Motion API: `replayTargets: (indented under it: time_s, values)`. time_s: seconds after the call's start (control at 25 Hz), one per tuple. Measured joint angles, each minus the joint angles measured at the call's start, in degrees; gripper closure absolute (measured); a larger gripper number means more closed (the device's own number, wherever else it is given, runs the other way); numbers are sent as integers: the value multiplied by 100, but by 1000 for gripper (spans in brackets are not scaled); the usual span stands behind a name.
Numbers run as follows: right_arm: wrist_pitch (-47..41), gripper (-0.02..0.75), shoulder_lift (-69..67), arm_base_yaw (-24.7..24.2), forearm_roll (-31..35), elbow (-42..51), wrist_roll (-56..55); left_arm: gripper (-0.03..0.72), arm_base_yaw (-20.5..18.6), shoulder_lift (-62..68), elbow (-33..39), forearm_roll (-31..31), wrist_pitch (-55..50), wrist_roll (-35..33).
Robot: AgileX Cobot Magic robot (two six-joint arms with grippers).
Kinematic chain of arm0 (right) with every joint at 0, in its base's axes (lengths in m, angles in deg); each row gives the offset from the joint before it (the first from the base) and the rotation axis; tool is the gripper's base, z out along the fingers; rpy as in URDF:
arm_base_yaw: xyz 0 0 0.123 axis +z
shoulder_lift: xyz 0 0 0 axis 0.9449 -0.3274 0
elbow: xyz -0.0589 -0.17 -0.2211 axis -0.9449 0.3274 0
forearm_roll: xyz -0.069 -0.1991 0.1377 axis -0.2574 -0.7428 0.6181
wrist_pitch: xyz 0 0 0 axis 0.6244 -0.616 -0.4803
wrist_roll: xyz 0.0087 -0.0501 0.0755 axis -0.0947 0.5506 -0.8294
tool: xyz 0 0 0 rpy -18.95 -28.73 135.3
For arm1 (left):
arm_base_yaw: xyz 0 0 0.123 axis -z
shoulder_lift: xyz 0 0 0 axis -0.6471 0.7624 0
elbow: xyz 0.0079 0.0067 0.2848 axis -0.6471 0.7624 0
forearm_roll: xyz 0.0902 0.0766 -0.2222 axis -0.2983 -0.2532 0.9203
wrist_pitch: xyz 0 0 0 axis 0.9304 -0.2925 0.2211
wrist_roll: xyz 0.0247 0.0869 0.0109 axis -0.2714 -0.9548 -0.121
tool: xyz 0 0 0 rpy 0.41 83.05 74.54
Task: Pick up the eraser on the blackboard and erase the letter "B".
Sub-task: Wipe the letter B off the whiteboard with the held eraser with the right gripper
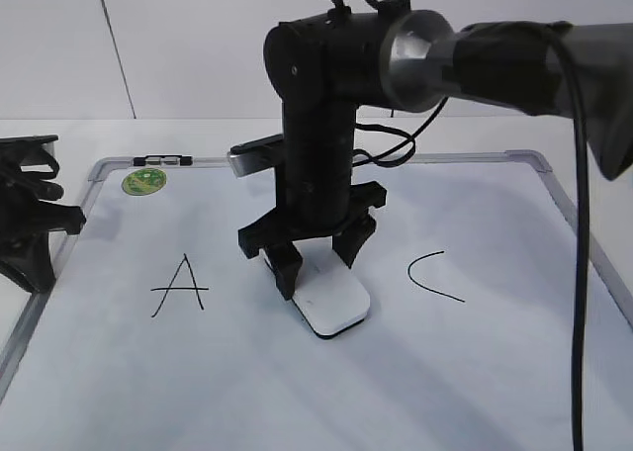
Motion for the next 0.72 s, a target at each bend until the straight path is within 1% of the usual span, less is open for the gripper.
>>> replayTargets:
  time_s: [0.4,0.56,0.72]
  values:
    - [311,215,-11,-615,80,-46,-111,657,0,0,0,21,-8,0]
    - [311,215,-11,-628,70,-46,-132,657,0,0,0,21,-8,0]
    - [324,215,-11,-535,35,-46,-132,657,0,0,0,32,-8,0]
